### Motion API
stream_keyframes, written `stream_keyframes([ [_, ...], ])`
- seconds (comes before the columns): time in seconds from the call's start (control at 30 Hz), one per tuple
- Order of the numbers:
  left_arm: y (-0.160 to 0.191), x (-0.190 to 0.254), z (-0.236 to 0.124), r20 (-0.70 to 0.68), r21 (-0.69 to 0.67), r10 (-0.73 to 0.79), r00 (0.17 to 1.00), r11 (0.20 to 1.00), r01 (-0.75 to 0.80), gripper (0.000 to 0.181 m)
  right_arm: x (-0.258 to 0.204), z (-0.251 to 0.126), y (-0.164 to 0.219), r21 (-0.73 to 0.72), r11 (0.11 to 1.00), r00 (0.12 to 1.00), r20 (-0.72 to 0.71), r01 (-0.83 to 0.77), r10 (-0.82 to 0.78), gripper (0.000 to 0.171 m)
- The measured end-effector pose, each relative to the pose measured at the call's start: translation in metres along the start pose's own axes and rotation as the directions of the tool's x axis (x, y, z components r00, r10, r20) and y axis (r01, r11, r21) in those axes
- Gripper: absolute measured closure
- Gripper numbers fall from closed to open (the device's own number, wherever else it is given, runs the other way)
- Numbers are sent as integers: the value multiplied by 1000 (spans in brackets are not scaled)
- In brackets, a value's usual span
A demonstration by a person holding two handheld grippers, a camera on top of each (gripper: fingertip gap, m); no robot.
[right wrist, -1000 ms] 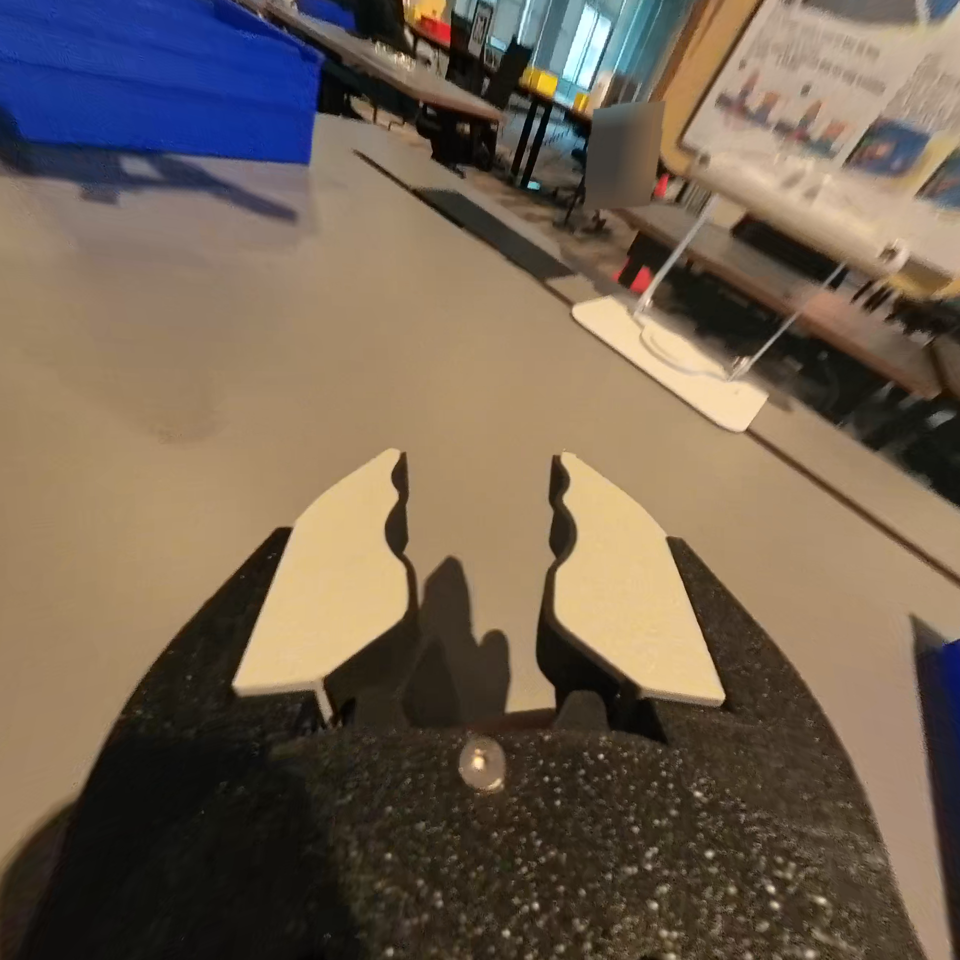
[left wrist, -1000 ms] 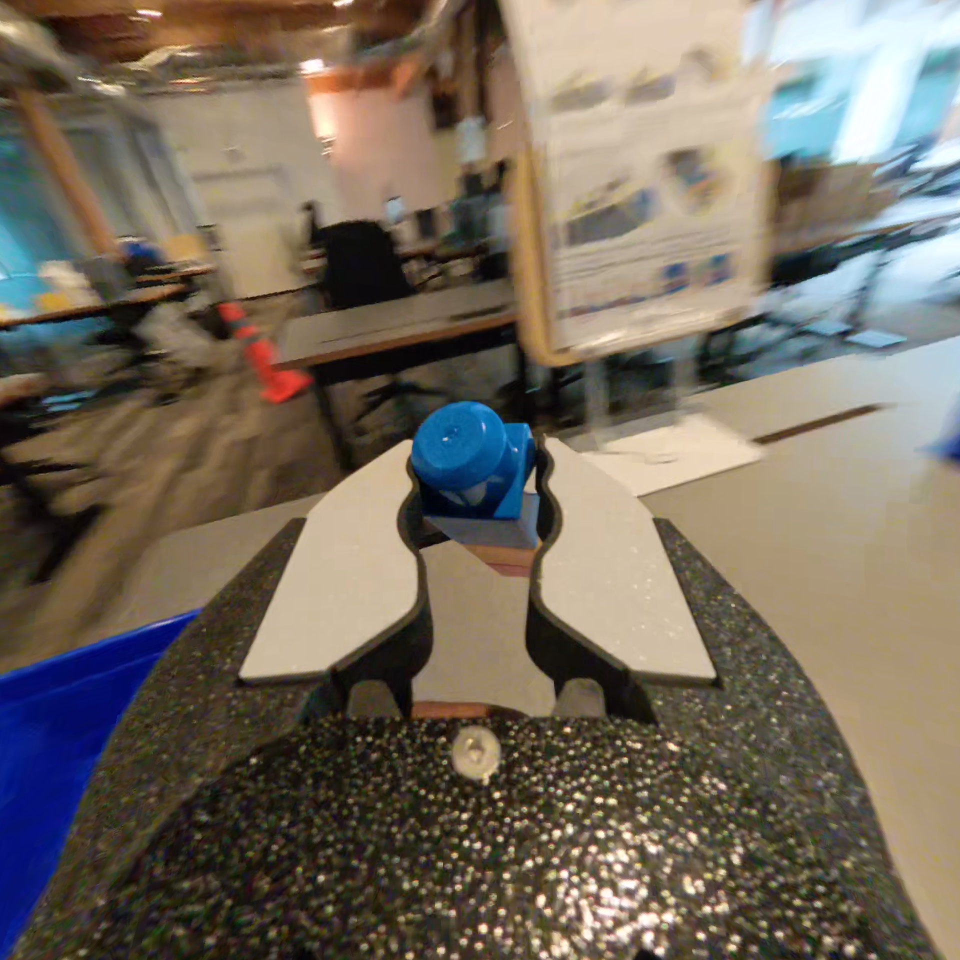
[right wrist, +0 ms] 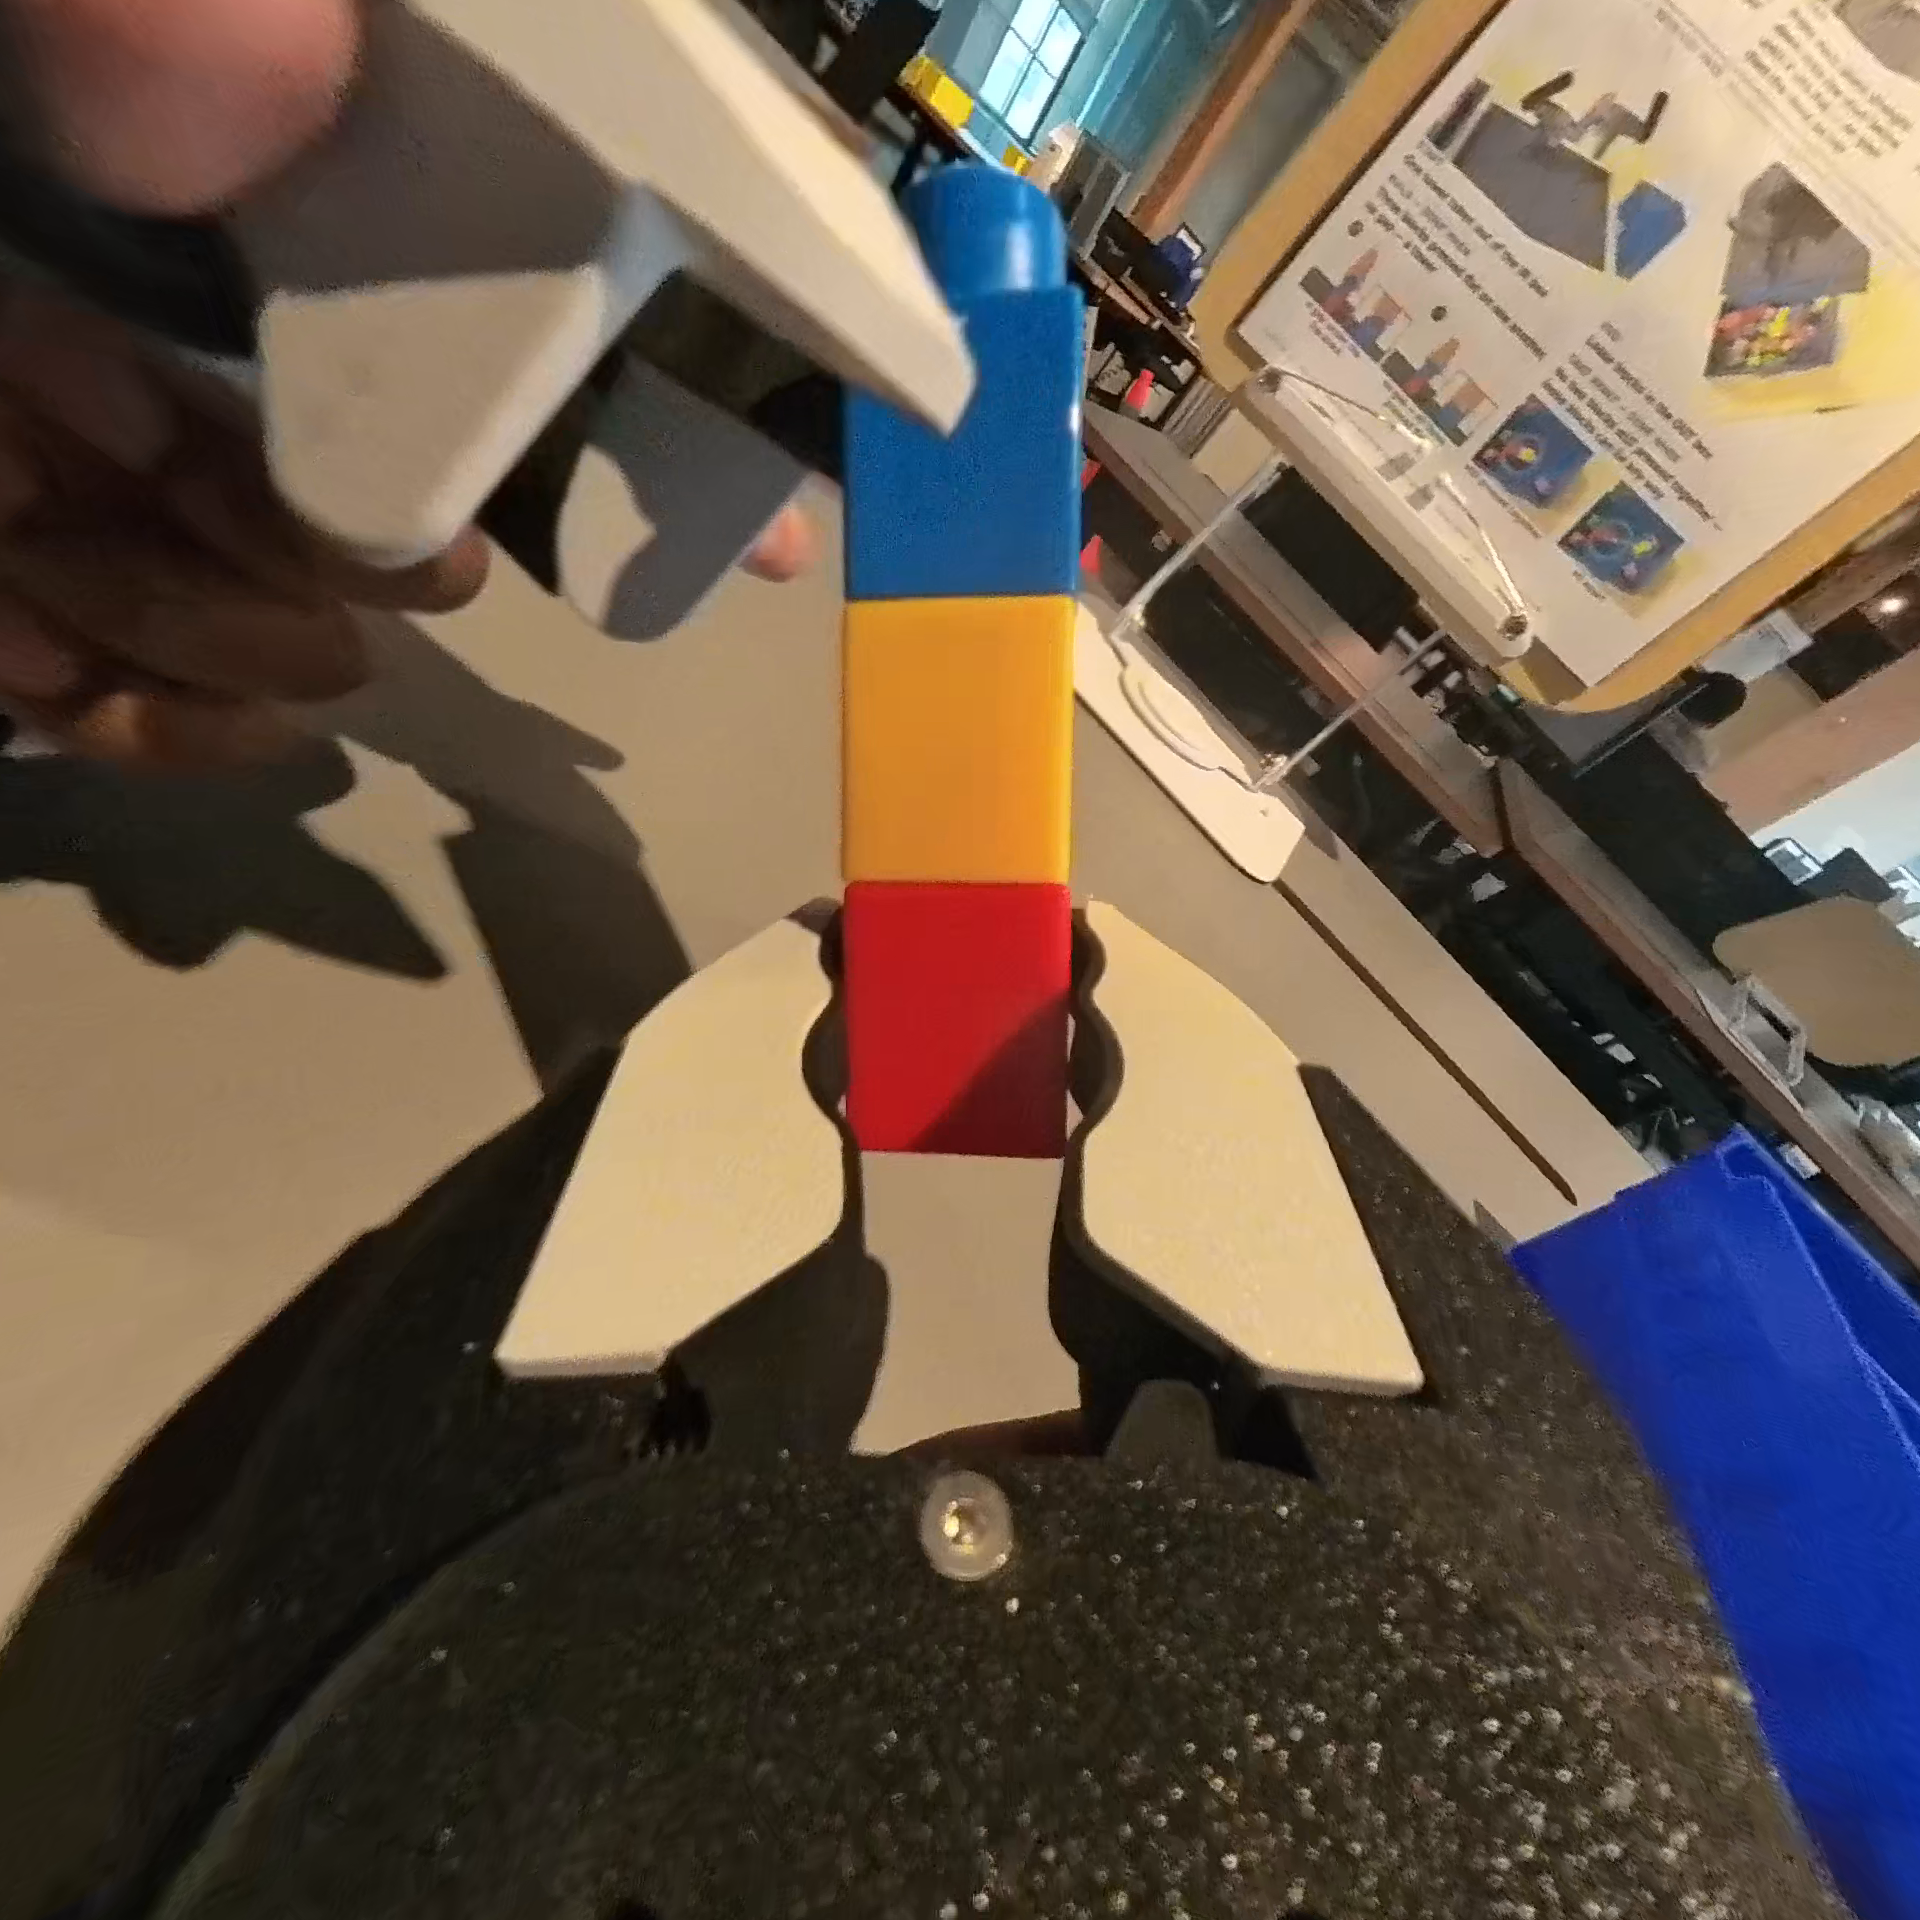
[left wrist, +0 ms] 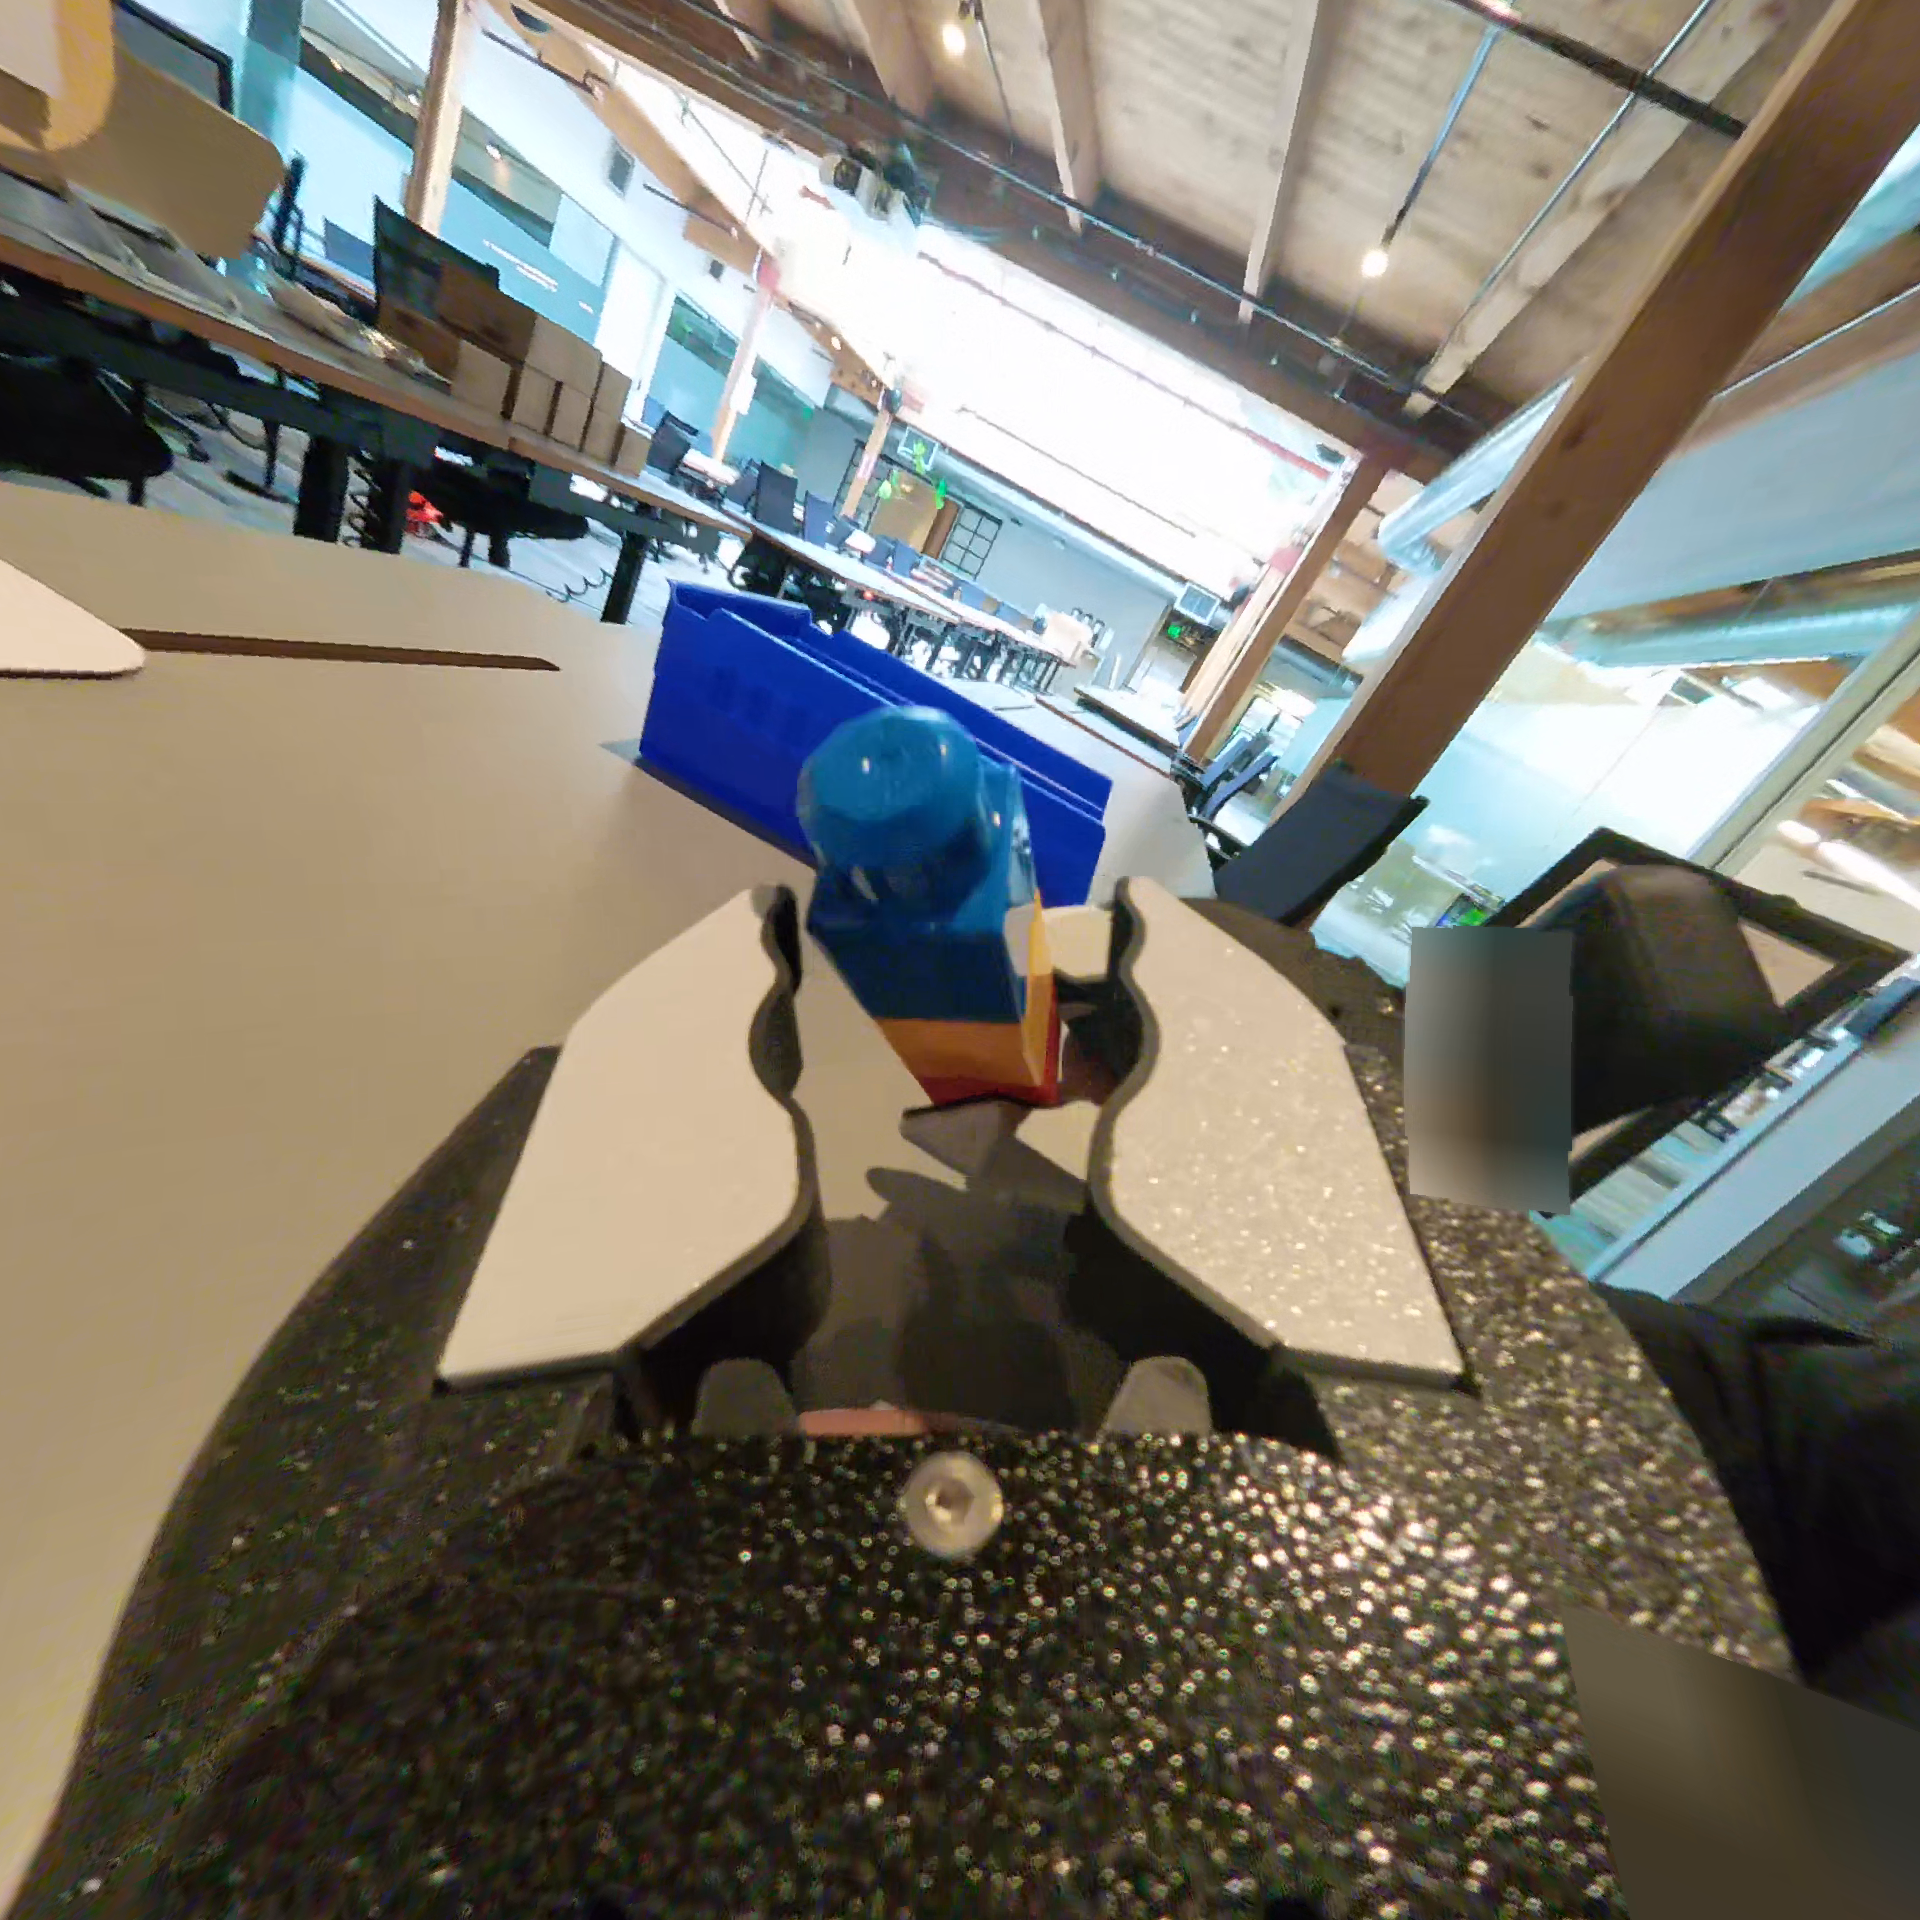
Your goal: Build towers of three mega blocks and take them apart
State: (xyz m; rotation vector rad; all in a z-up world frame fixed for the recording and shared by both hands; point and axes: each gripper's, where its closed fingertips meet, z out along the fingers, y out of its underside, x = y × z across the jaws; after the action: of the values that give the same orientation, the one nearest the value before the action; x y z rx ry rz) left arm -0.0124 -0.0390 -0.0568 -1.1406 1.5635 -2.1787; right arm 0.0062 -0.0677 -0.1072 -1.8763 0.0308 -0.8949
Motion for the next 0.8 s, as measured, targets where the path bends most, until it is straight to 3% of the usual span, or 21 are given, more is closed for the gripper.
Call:
stream_keyframes([
  [0.23, 26, 7, 17, -16, -108, 20, 1000, 994, -21, 116, 2, -3, -8, 45, 999, 1000, -6, -24, 24, 132],
  [0.37, 31, 8, 22, -5, -112, 91, 996, 990, -91, 140, -6, -3, -12, 60, 998, 1000, 24, -4, 3, 132],
  [0.47, 29, 13, 19, -37, -102, 125, 991, 987, -128, 144, -9, -3, -14, 74, 997, 999, 42, -2, -1, 132],
  [0.57, 31, 14, 17, -45, -139, 178, 983, 973, -182, 144, -10, -3, -12, 62, 995, 997, 24, 74, -76, 132],
  [0.8, 34, 15, 12, -74, -184, 148, 986, 970, -160, 145, -7, -4, -9, 19, 961, 960, -53, 277, -275, 133],
])
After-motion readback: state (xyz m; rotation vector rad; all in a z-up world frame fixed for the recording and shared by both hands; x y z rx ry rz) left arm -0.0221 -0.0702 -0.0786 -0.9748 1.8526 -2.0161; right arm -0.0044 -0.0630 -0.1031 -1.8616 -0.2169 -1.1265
